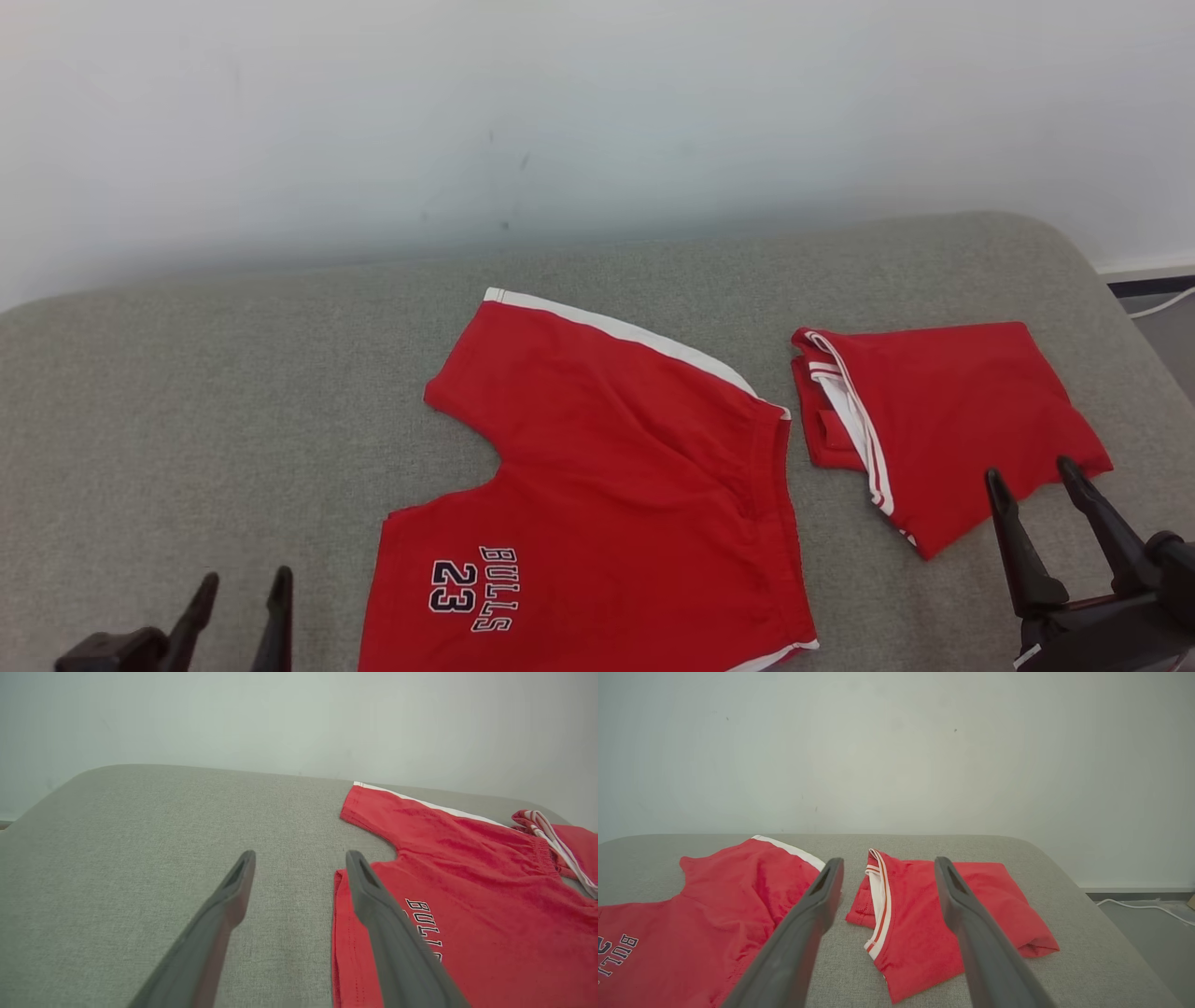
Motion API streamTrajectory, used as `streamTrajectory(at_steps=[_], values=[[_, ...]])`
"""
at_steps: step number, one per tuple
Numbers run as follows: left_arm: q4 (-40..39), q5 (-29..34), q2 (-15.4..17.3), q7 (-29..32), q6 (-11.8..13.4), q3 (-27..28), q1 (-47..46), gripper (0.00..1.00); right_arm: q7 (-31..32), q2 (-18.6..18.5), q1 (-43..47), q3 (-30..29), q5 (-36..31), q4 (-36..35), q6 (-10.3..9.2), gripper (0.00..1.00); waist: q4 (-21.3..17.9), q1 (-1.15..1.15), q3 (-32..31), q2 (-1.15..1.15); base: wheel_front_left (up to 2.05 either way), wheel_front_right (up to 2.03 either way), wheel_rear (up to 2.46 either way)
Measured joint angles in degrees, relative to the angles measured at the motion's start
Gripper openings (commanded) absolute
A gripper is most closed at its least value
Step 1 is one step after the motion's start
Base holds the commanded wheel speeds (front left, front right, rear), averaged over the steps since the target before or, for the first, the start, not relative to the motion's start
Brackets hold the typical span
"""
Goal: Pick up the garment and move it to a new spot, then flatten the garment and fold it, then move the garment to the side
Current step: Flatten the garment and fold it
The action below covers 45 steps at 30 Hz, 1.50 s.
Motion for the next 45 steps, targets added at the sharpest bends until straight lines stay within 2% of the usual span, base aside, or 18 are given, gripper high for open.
streamTrajectory(at_steps=[2,7,11,25,26,28,29,30,35,41,45], values=[[-0.07,-0.19,0.0,1.53,-0.11,-0.97,-0.01,1.0,0.01,0.0,0.02,-0.19,-0.08,-0.12,0.0,1.0,0.18,0.0,0.3,0.0,0.0,0.0,0.0],[0.9,-1.35,0.51,6.33,-2.94,-4.0,-0.03,1.0,0.47,0.33,0.05,-0.33,-0.68,-0.76,0.0,1.0,0.58,0.0,1.26,0.0,0.0,0.0,0.0],[2.72,-2.66,0.85,10.26,-4.19,-5.67,-0.04,1.0,0.97,0.42,-0.31,0.05,-1.02,-1.13,0.0,1.0,0.65,0.0,2.23,0.0,0.0,0.0,0.0],[8.5,-4.98,-0.4,18.84,-6.55,-9.22,-2.43,1.0,1.48,0.64,-1.59,0.18,-1.42,-1.1,0.0,1.0,-0.19,0.01,4.33,0.0,0.0,0.0,0.0],[8.87,-4.98,-0.52,19.12,-6.61,-9.42,-2.59,0.95,1.51,0.6,-1.59,0.14,-1.42,-0.94,0.0,1.0,-0.22,0.01,4.36,0.0,0.0,0.0,0.0],[10.03,-4.63,-0.49,19.86,-6.61,-9.75,-3.05,0.47,1.53,0.59,-1.79,0.15,-1.42,-0.59,0.0,1.0,-0.3,0.0,4.31,0.0,0.0,0.0,0.0],[10.38,-4.69,-0.53,19.92,-6.62,-9.68,-3.16,0.17,1.53,0.59,-1.82,0.16,-1.42,-0.59,0.0,1.0,-0.34,0.0,4.3,0.0,0.0,0.0,0.0],[10.67,-4.77,-0.57,20.19,-6.64,-9.7,-3.38,0.0,1.53,0.59,-1.85,0.16,-1.42,-0.58,0.0,1.0,-0.37,0.0,4.3,0.0,0.0,0.0,0.0],[11.81,-4.88,-0.92,20.82,-6.7,-9.73,-3.93,0.0,2.18,0.63,-2.21,1.11,-1.41,-0.58,0.18,1.0,-0.49,0.0,4.23,-0.01,0.0,0.0,0.0],[12.5,-5.04,-1.14,20.83,-7.16,-9.84,-4.72,0.0,7.82,0.81,-2.26,7.42,0.67,-0.33,6.0,1.0,-0.24,0.0,4.15,-0.01,0.0,0.0,0.0],[12.71,-4.97,-1.42,20.74,-7.15,-9.88,-5.69,0.0,11.62,-0.21,-2.11,9.98,1.26,-0.43,8.37,1.0,0.3,0.01,4.16,-0.01,0.0,0.0,0.0]])
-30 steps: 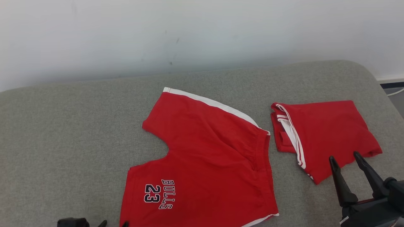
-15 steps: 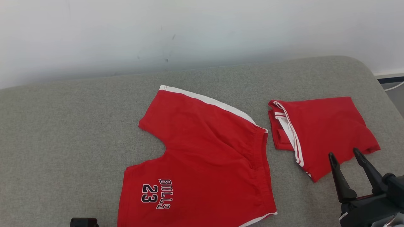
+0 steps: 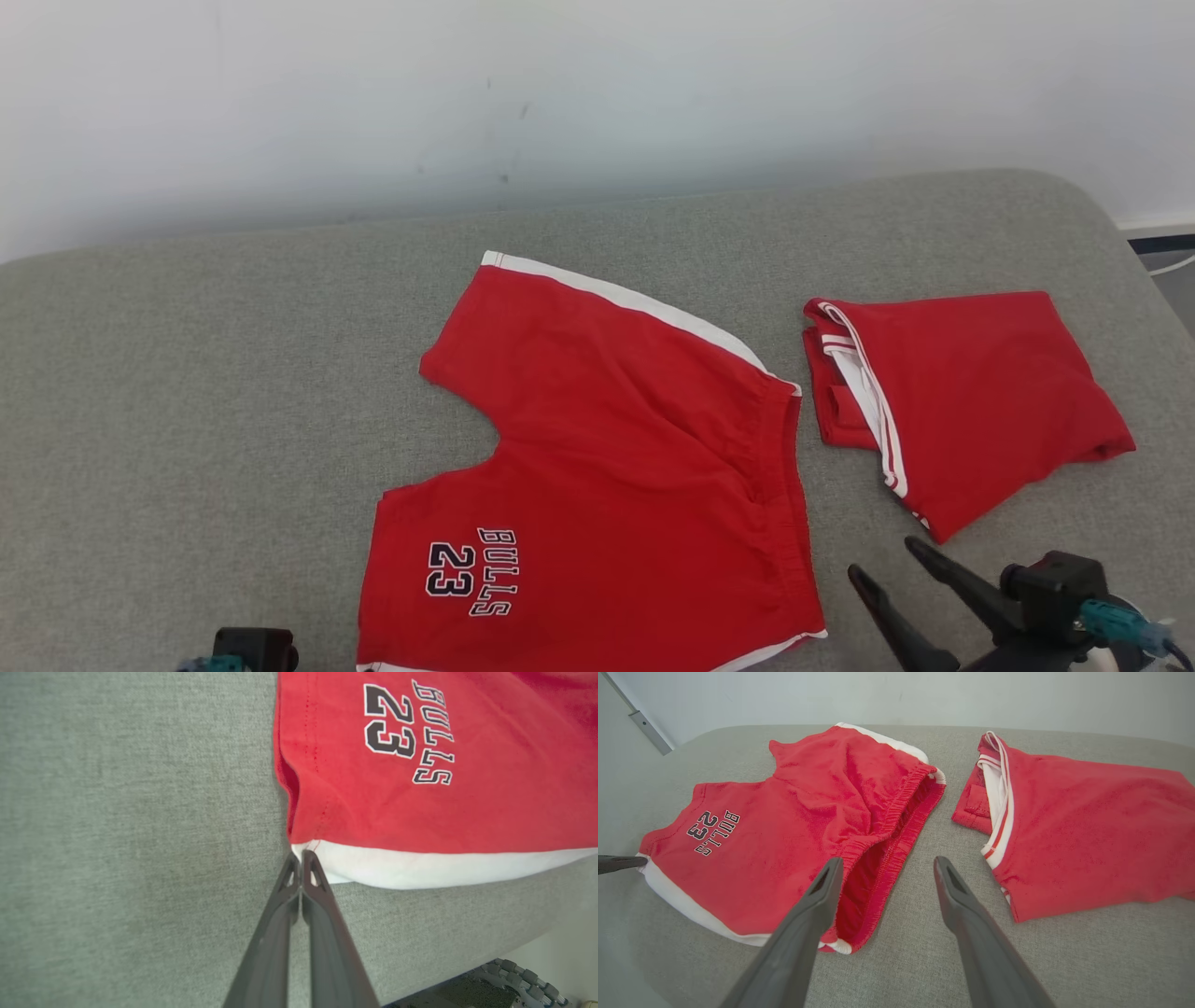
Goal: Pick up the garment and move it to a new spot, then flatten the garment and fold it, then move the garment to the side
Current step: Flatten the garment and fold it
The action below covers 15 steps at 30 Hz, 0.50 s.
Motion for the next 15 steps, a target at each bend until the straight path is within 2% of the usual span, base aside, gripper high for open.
streamTrajectory(at_steps=[6,15], values=[[0.32,0.13,-0.2,-0.34,-0.04,-0.14,-0.82,0.0,4.86,-0.65,-0.06,2.69,1.24,-1.08,2.34,1.0,0.7,0.0,0.07,0.0,0.0,0.0,0.0],[1.31,0.33,-1.05,-0.68,-0.57,-0.82,-2.2,0.0,11.2,-2.26,0.06,6.05,0.9,-1.15,2.86,1.0,1.89,0.0,-0.15,0.0,0.0,0.0,0.0]])
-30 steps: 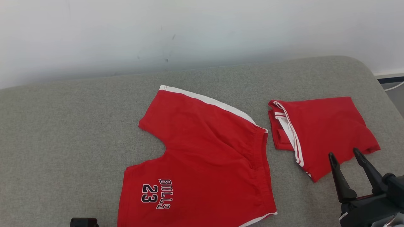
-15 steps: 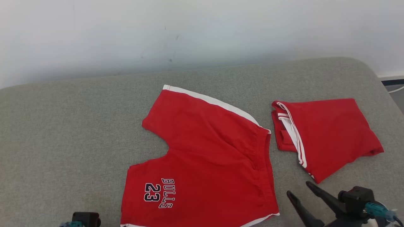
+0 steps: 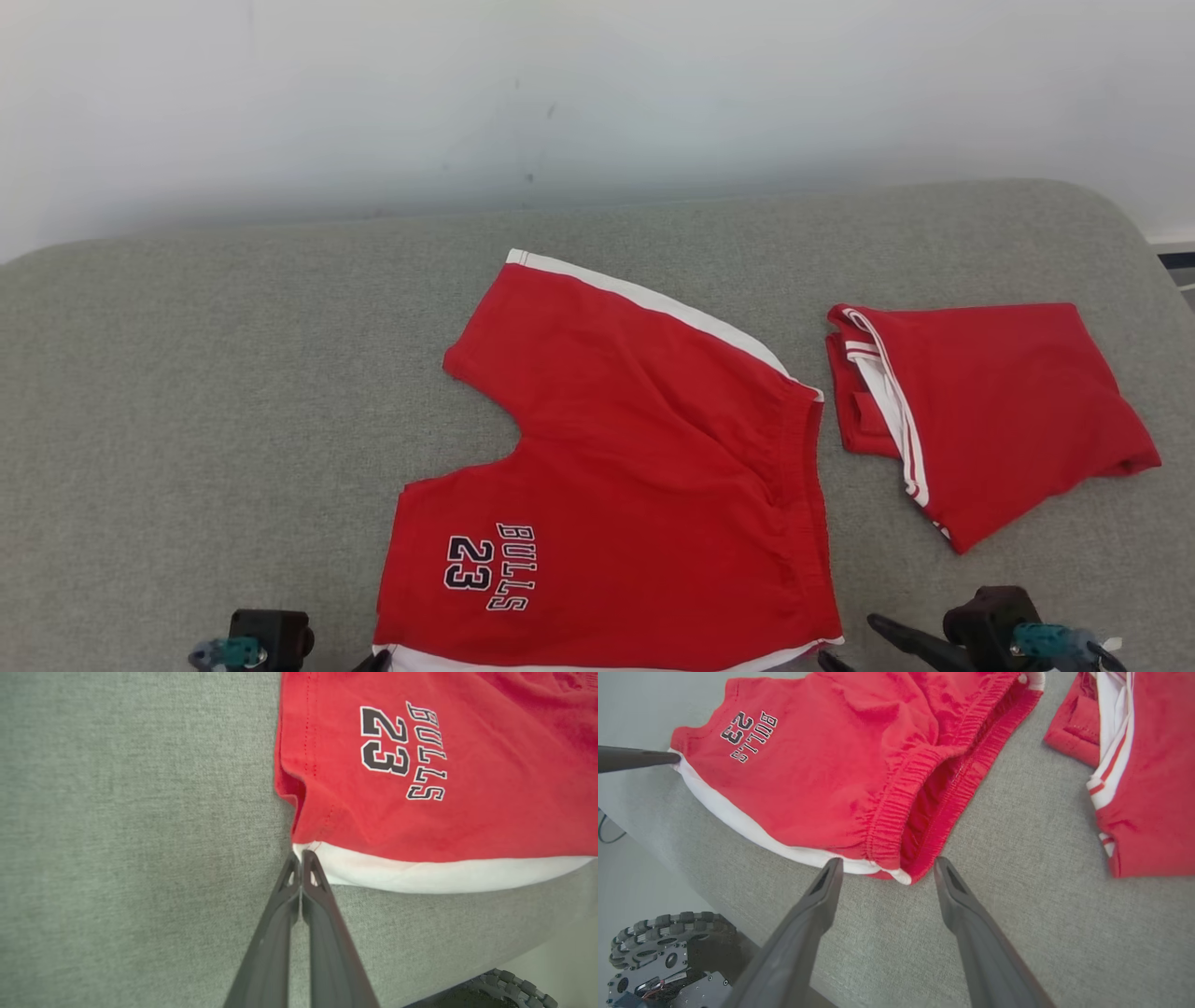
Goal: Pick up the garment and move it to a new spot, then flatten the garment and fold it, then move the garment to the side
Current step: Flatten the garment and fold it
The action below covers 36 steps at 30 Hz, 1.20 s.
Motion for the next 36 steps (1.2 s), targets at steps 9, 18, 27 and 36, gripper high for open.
streamTrajectory(at_steps=[9,18,27,36], values=[[1.77,0.02,-0.77,-0.96,-0.49,-0.37,-0.65,0.0,3.85,0.35,-3.14,3.45,-2.55,4.12,0.71,0.52,1.63,0.0,-0.68,0.0,0.0,0.0,0.0],[2.93,0.0,-1.05,-1.85,-0.92,-0.29,-0.63,0.0,3.9,0.91,-4.15,3.94,-3.0,6.05,0.98,0.0,1.69,0.0,-1.12,0.0,0.0,0.0,0.0],[3.59,-0.11,-0.91,-2.88,-0.99,0.11,-0.56,0.0,2.89,0.78,-4.15,3.77,-2.53,6.51,1.54,0.0,1.05,0.0,-1.46,0.0,0.0,0.0,0.0],[0.9,0.08,0.43,-4.58,-1.34,1.05,-0.66,0.0,-0.37,0.81,-4.11,0.43,1.91,4.24,1.98,0.0,0.72,0.0,-2.21,0.01,0.0,0.0,0.0]])
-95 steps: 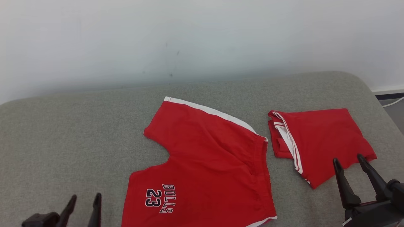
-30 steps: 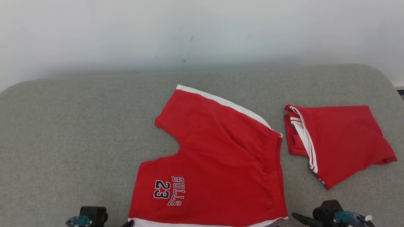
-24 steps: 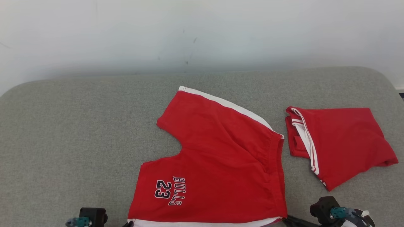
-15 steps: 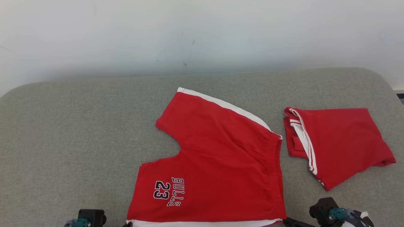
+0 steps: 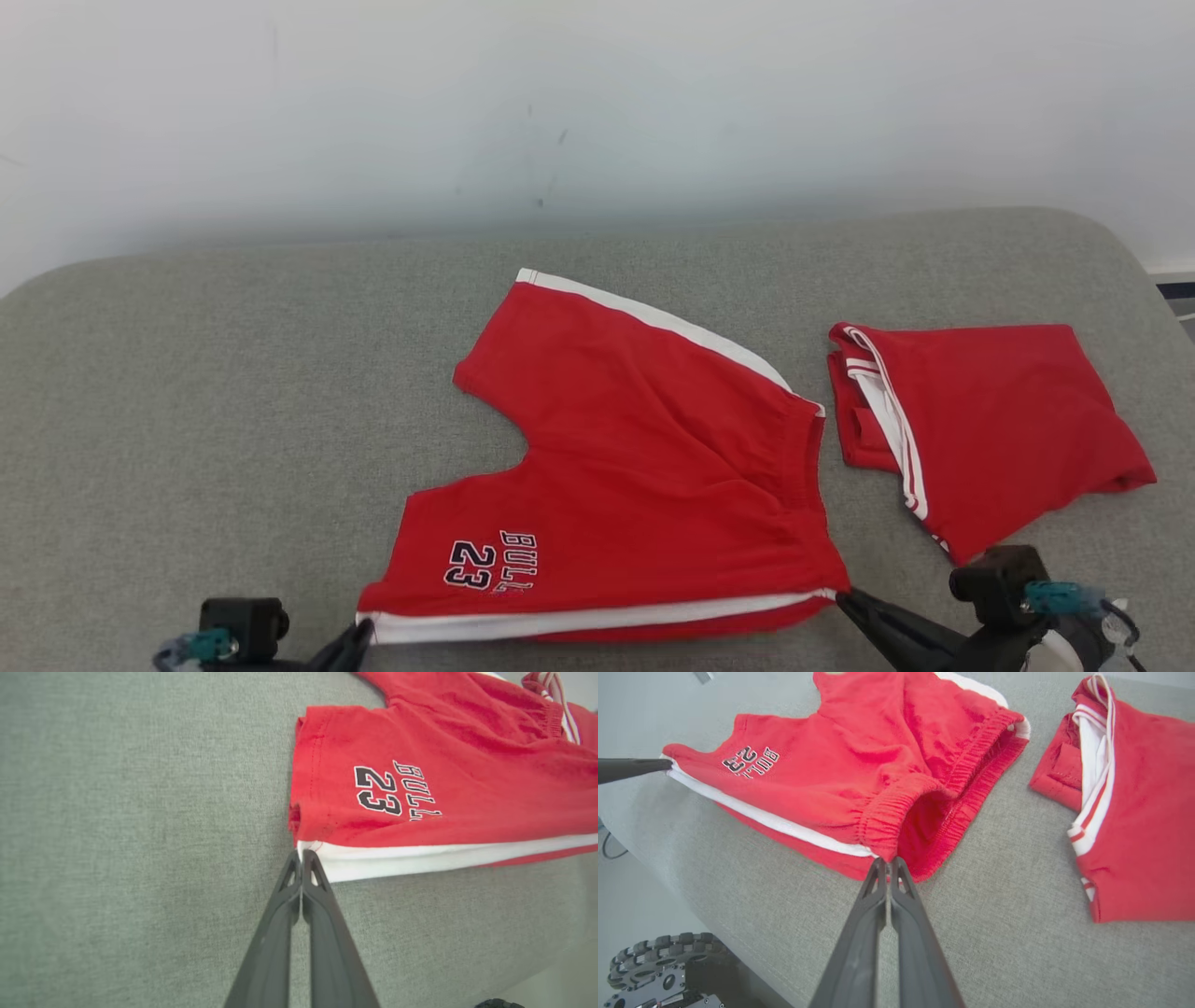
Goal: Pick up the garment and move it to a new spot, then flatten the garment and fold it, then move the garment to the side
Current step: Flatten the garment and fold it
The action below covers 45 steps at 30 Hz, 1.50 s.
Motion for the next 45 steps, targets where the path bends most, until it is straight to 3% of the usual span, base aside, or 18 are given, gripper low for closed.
streamTrajectory(at_steps=[10,17,21,36,45], values=[[-5.63,0.53,3.71,-0.42,-1.58,1.53,-3.99,0.0,-1.19,-0.15,-0.08,-1.85,6.23,-5.26,0.54,0.0,-0.27,0.0,-0.2,0.0,0.0,0.0,0.0],[-6.04,0.75,7.61,2.69,-3.5,2.45,-14.06,0.0,-0.3,0.86,-4.8,-2.04,10.04,-6.72,0.99,0.0,-1.27,0.0,2.07,0.0,0.0,0.0,0.0],[-5.91,0.88,9.56,4.61,-4.14,2.94,-20.0,0.0,0.15,3.41,-8.66,-3.09,13.41,-6.53,0.99,0.0,-2.1,0.0,4.25,0.0,0.0,0.0,0.0],[0.07,1.19,12.18,12.05,-5.15,0.69,-39.44,0.0,2.26,12.36,-25.91,-4.17,16.29,2.54,0.55,0.0,-7.89,0.01,15.27,0.01,0.0,0.0,0.0],[6.6,1.14,12.38,13.51,-5.2,-2.18,-46.93,0.0,1.98,15.26,-31.06,-4.14,16.25,9.15,0.47,0.0,-12.37,0.01,21.31,0.01,0.0,0.0,0.0]])
